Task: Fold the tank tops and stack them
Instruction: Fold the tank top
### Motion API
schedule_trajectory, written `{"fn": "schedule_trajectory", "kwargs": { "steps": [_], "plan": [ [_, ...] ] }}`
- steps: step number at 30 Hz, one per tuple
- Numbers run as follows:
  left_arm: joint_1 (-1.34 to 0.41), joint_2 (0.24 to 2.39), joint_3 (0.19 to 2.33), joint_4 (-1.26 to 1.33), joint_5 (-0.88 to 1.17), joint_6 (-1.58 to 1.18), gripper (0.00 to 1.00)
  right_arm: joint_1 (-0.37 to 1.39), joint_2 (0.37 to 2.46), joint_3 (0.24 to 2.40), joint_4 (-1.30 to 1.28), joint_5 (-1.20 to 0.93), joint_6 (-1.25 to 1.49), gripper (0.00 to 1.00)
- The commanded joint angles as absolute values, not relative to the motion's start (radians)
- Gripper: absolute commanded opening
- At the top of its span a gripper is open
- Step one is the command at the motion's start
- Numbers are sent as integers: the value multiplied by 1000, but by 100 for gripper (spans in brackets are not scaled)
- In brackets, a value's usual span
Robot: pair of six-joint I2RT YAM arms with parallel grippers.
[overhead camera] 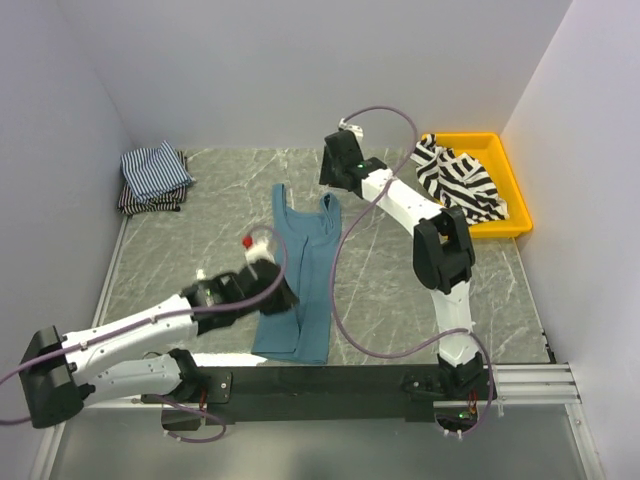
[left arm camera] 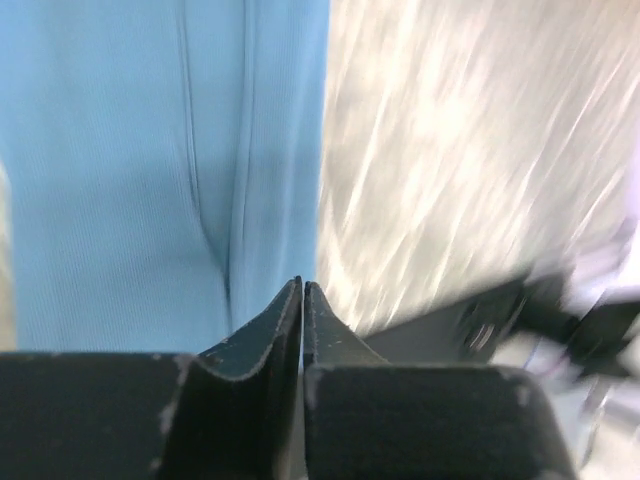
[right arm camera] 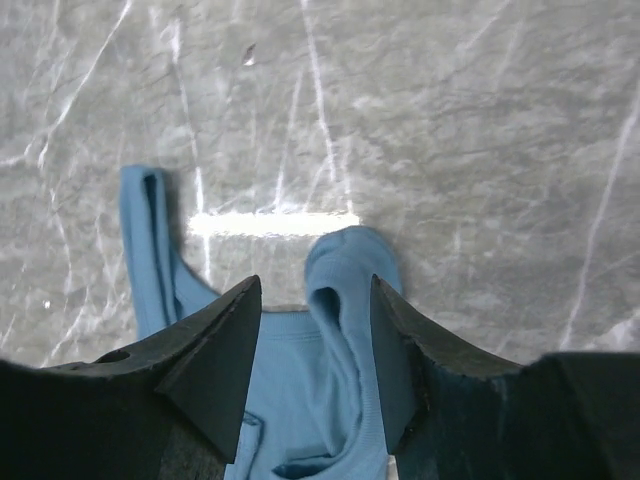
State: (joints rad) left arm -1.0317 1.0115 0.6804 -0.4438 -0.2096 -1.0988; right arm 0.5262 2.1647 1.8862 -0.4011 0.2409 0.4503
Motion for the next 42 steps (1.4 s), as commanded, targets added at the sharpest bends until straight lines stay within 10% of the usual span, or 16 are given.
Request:
{"fn": "schedule_trajectory", "kwargs": {
  "steps": [1, 9, 21, 42],
  "plan": [
    [-885, 1069, 846, -431, -233, -971, 11, 494, 2094, 1824, -374, 200, 500, 54],
    [-629, 1511, 1318, -377, -146, -787, 39, 416, 1864, 1470, -232, 109, 607, 54],
    [-543, 2042, 1758, -396, -8, -578, 56, 382, 1677, 1192, -112, 12, 689, 54],
    [-515, 2368, 2077, -439, 3, -615, 60, 342, 1500, 983, -78, 14, 684, 54]
  ]
}}
